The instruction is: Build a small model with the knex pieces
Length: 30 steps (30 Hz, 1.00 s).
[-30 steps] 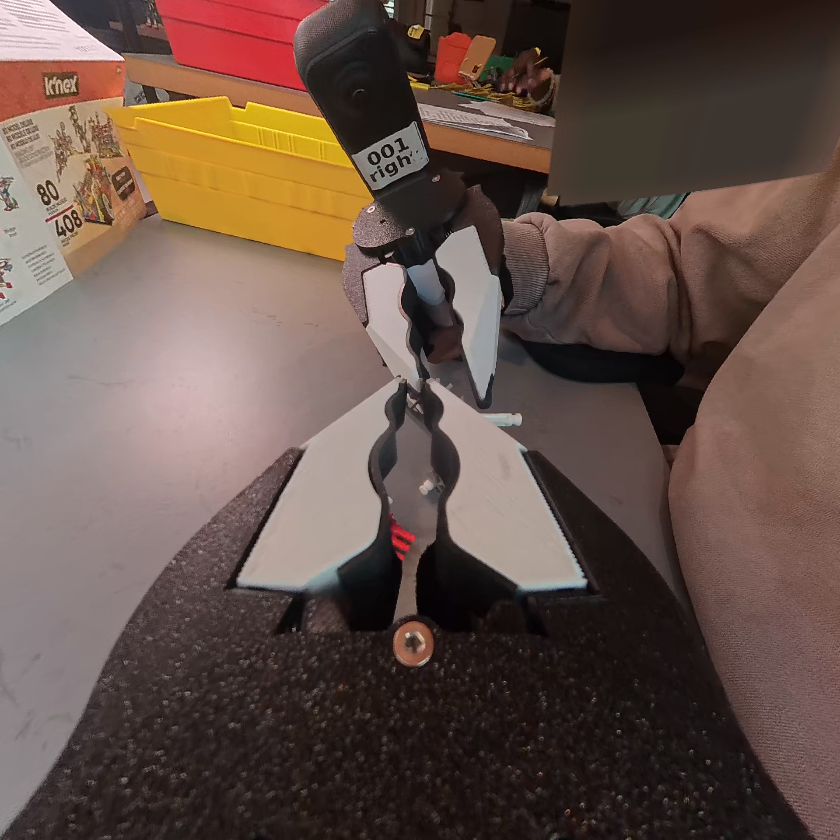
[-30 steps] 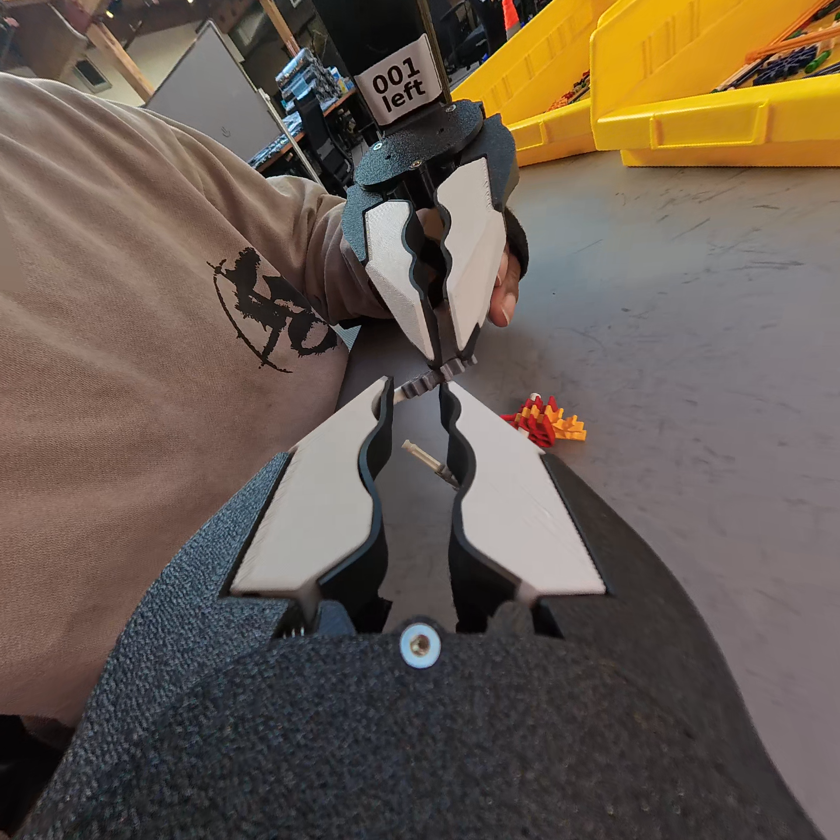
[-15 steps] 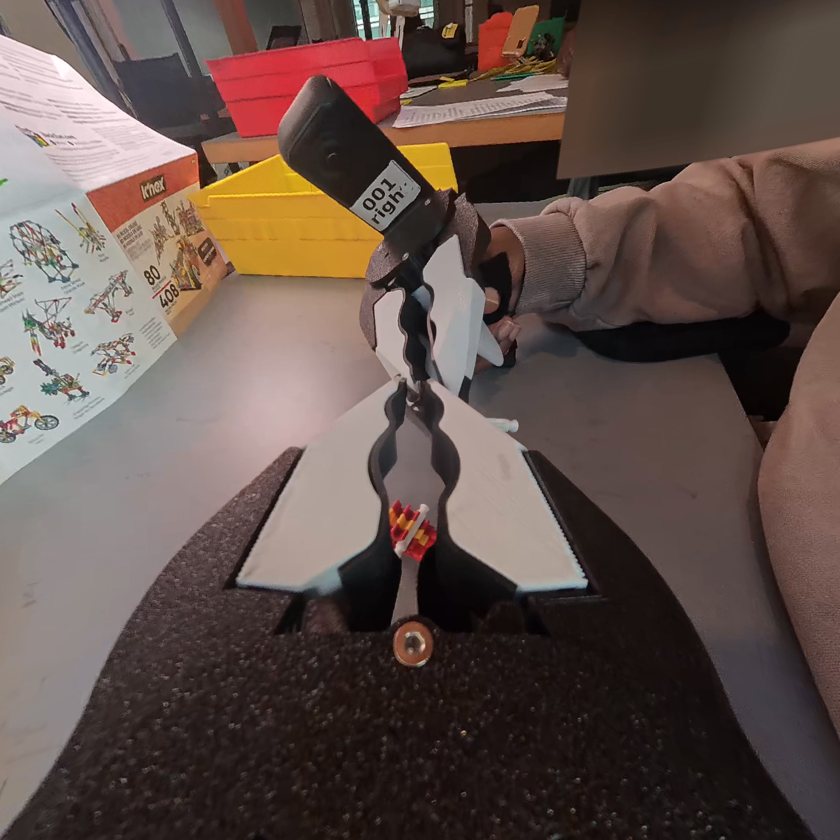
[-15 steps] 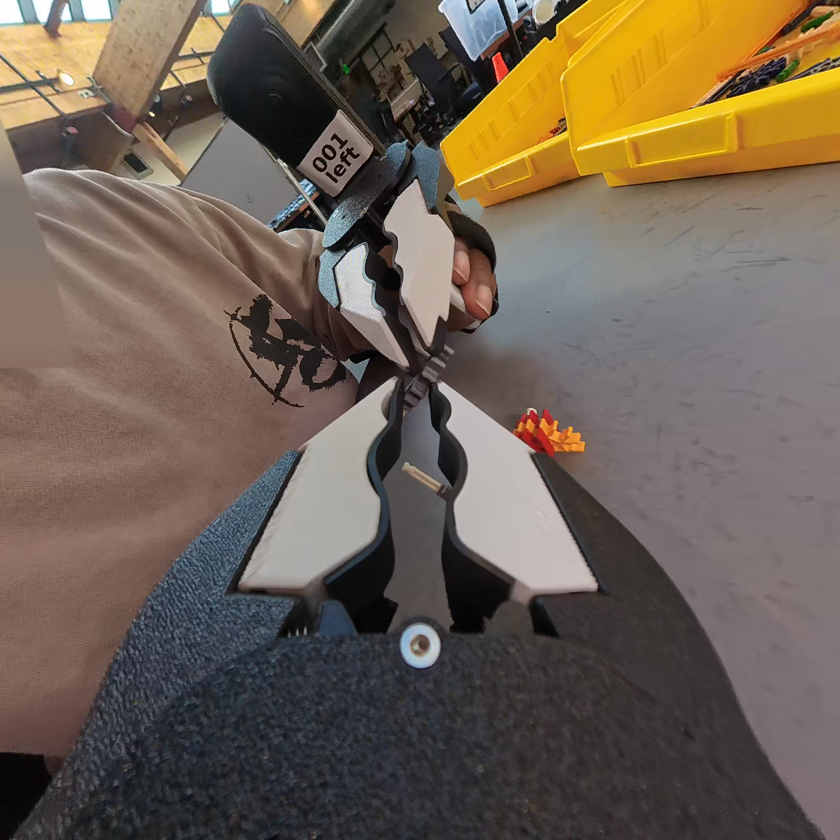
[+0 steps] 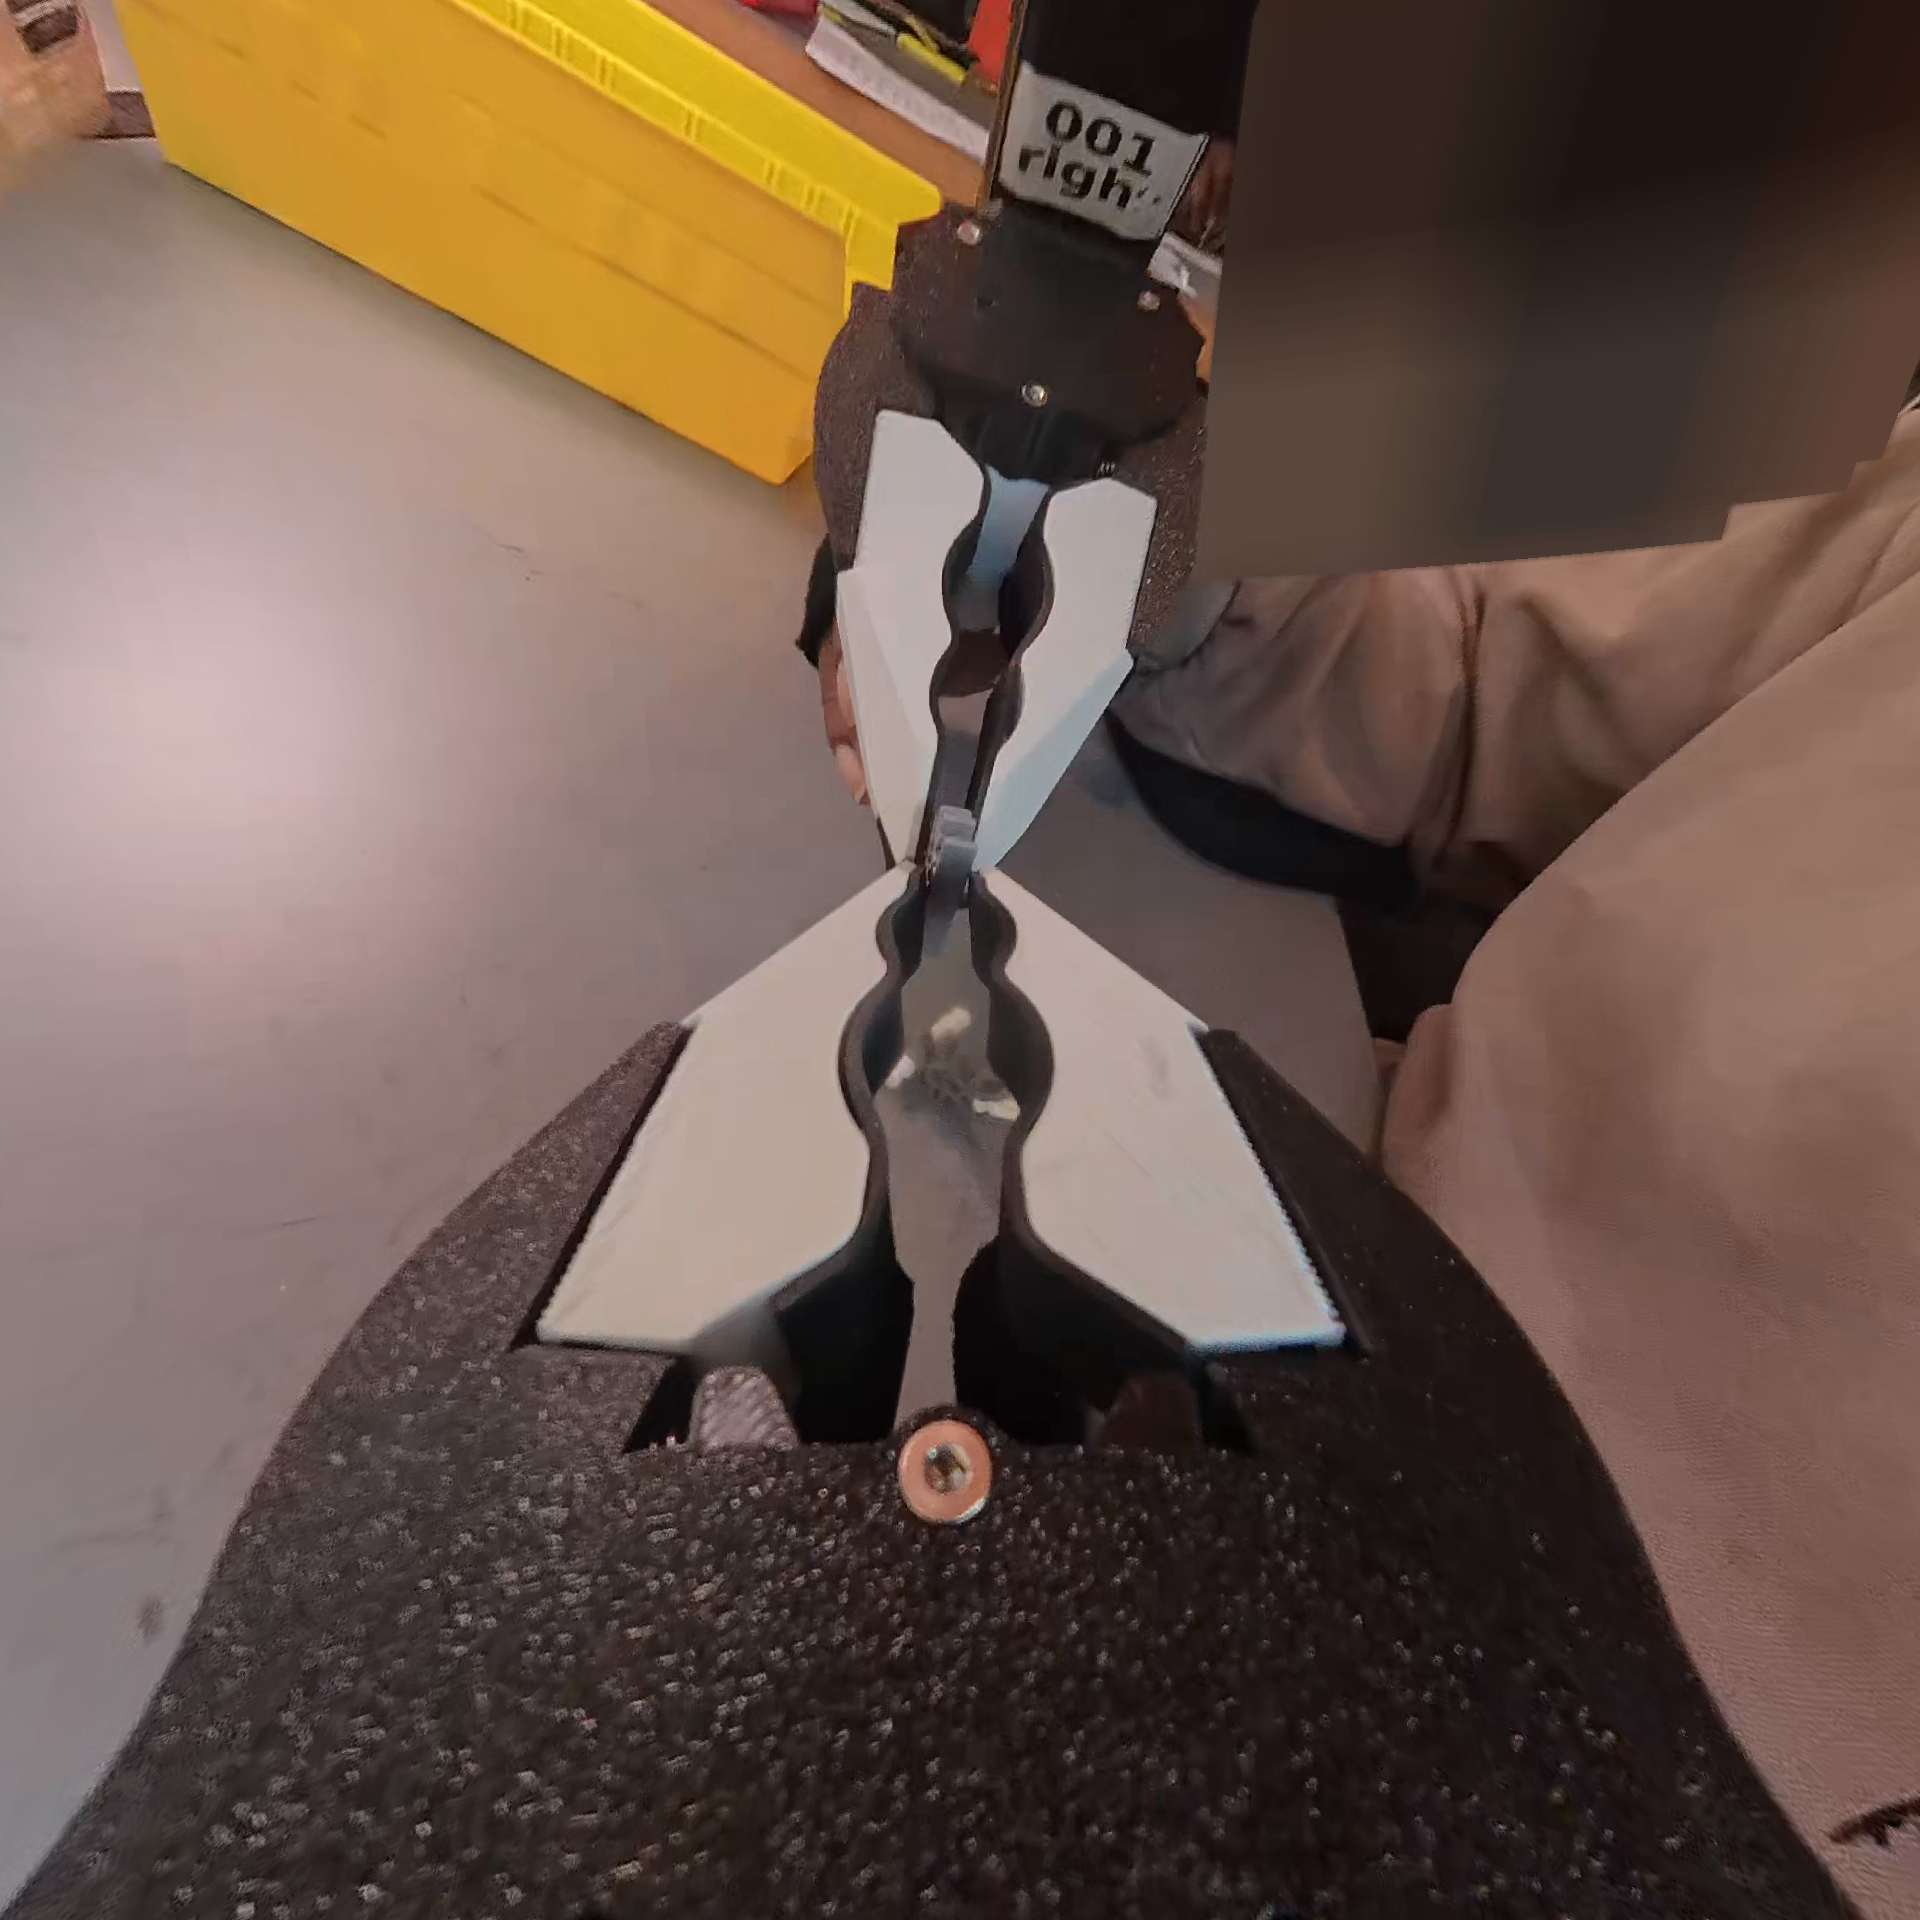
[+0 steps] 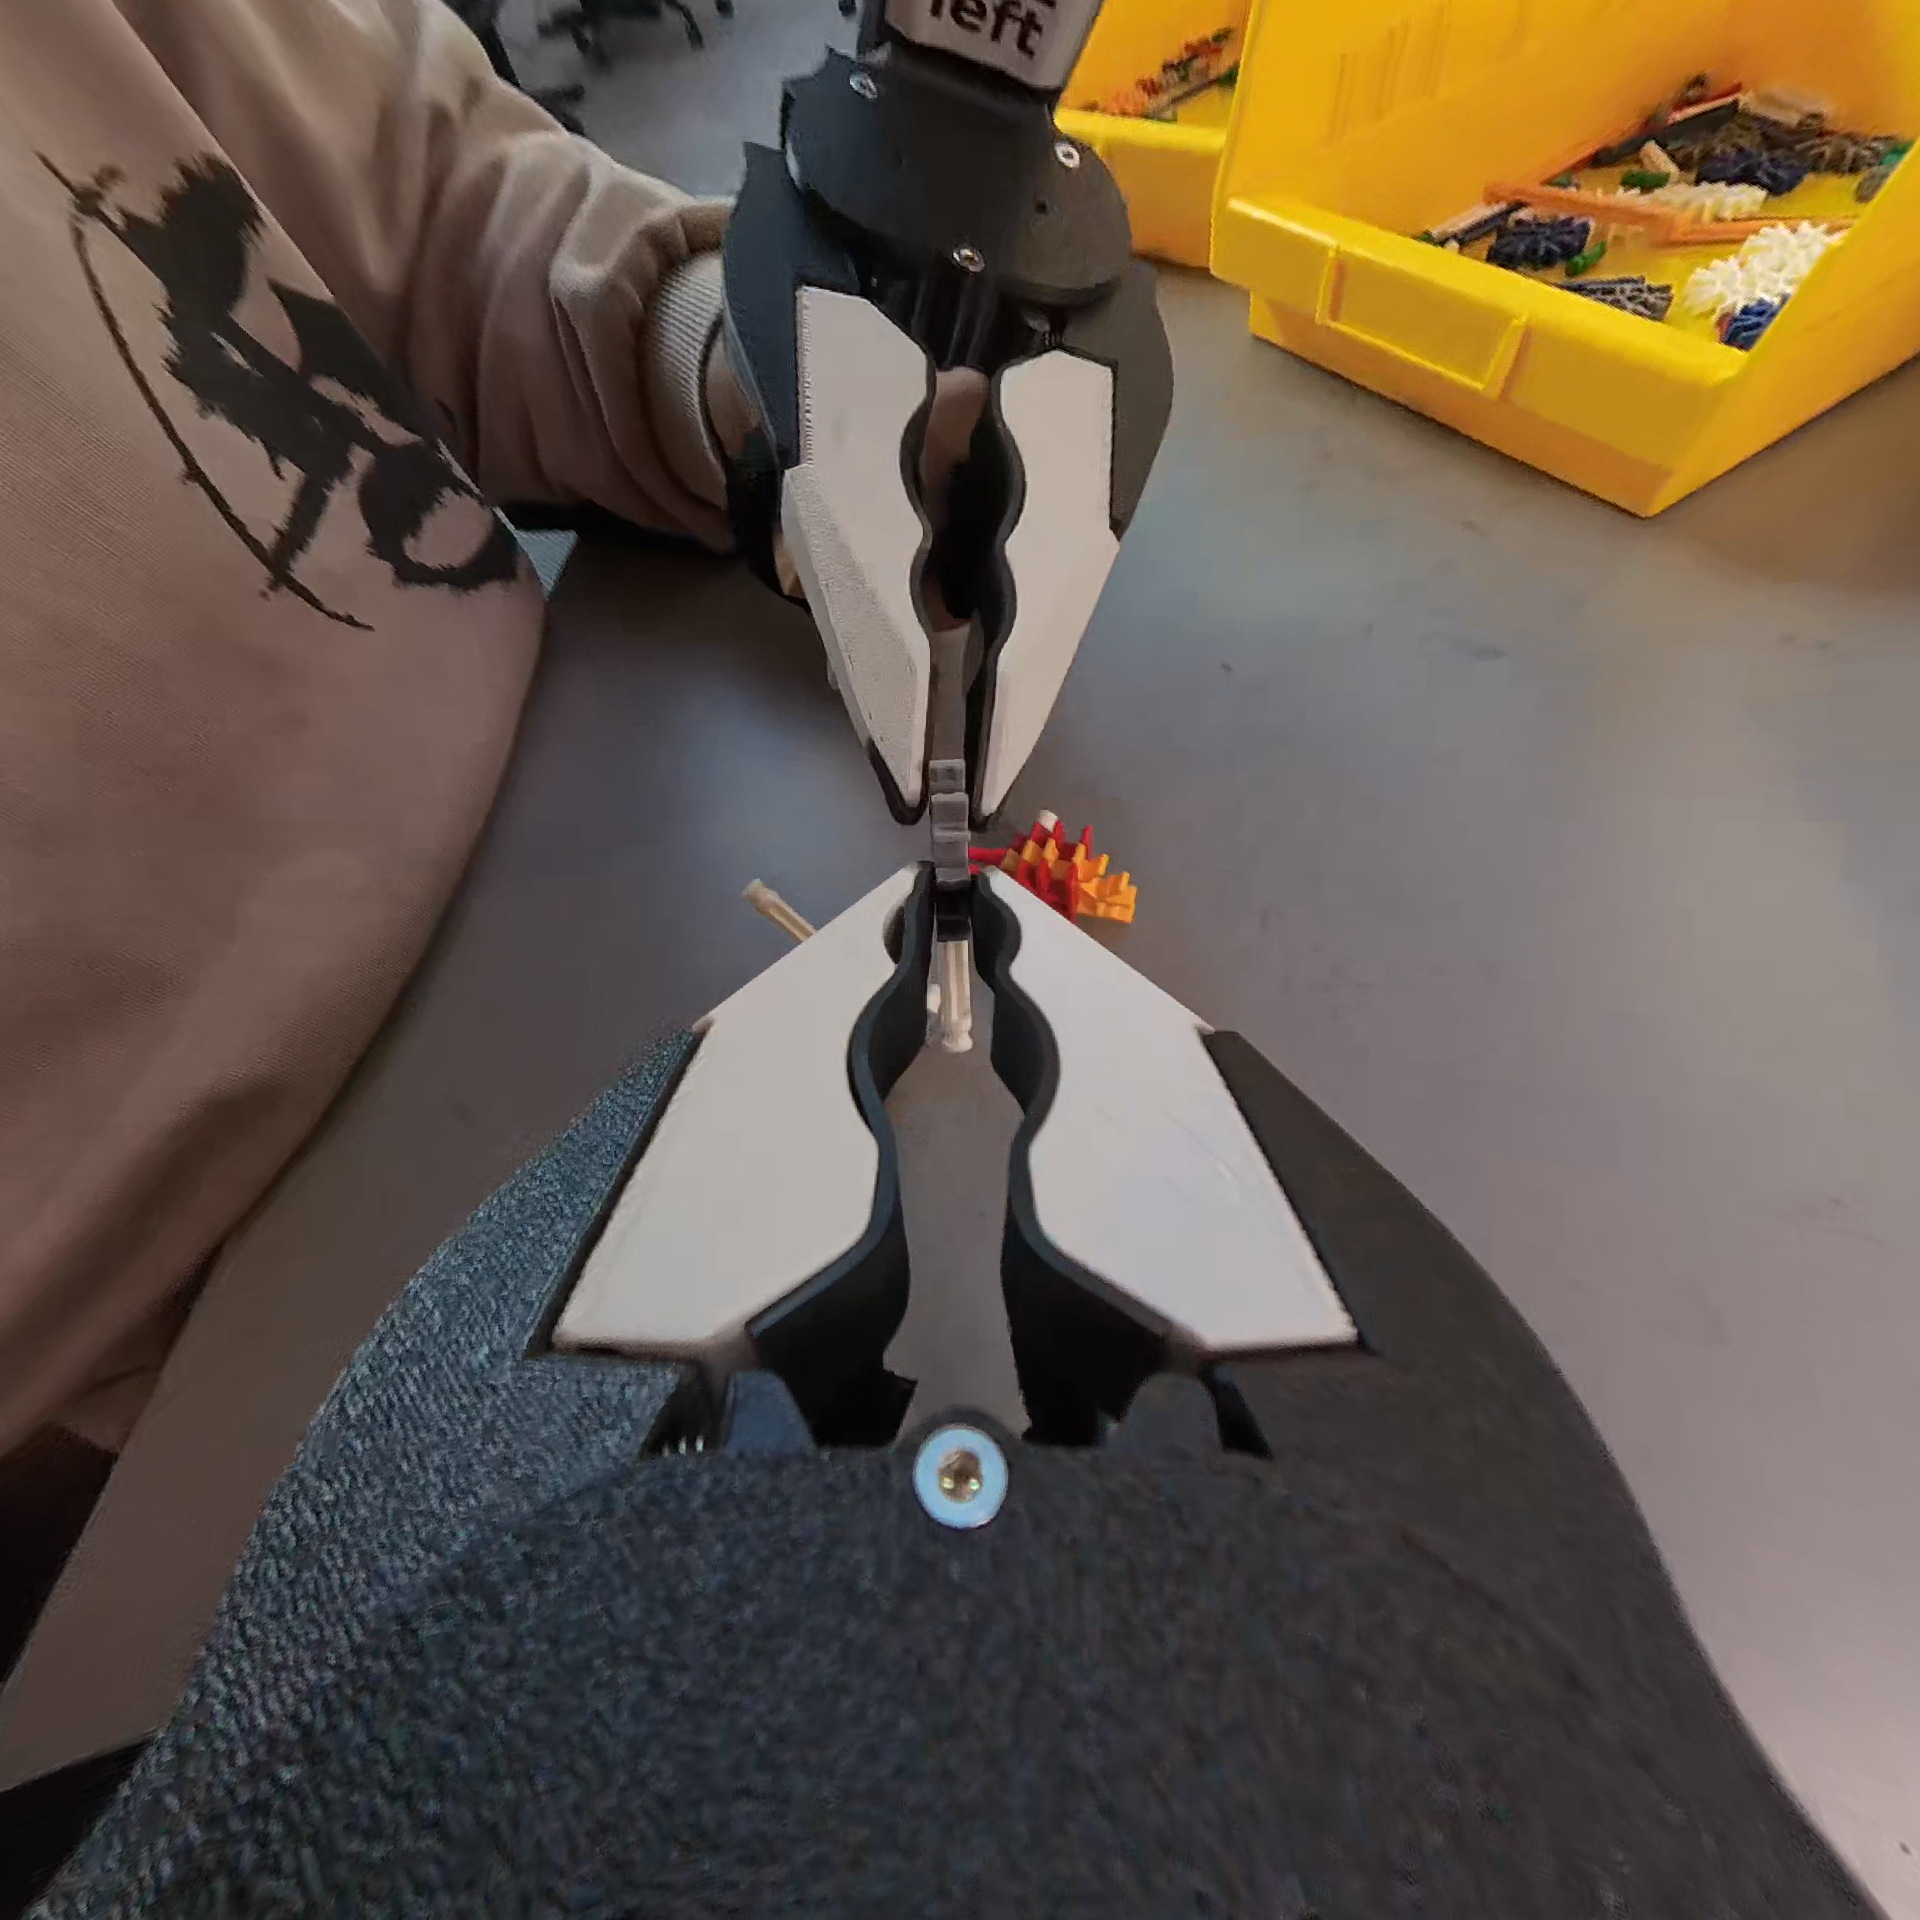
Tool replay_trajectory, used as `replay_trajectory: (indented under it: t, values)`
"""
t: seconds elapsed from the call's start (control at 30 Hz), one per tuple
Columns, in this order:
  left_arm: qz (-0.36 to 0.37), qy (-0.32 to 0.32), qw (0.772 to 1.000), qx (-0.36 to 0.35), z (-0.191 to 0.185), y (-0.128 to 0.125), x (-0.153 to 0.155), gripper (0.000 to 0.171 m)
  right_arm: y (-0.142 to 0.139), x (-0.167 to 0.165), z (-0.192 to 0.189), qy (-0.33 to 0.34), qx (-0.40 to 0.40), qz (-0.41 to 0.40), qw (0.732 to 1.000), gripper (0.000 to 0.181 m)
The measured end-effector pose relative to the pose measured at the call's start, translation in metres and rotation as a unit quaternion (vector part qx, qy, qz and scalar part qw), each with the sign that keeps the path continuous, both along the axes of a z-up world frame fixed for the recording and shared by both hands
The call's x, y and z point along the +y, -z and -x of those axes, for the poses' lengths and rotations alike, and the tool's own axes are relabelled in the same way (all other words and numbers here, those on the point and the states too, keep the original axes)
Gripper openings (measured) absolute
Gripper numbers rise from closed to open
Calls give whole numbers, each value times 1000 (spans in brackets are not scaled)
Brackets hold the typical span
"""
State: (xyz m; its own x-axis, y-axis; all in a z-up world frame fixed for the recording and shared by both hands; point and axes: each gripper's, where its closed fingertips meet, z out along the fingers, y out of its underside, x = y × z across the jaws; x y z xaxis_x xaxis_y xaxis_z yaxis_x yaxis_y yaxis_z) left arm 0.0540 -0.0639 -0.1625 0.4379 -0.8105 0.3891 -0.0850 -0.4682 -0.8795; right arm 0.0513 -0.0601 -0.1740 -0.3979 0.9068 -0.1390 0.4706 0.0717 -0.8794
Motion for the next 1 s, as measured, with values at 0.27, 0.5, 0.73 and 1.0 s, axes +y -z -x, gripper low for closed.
replay_trajectory:
  t: [0.27, 0.5, 0.73, 1.0]
  values:
    - [-7, -44, 989, 138, -4, 40, 10, 6, 25, 26, -6, 61, -77, -86, 991, 8]
    - [-57, -47, 963, 260, -14, 64, 12, 6, 52, 31, -17, 54, -146, -169, 973, 11]
    - [-76, -44, 960, 266, -17, 61, 10, 8, 52, 32, -25, 46, -161, -186, 968, 24]
    - [-79, -36, 960, 268, -18, 62, 8, 8, 44, 21, -22, 29, -146, -201, 968, 26]
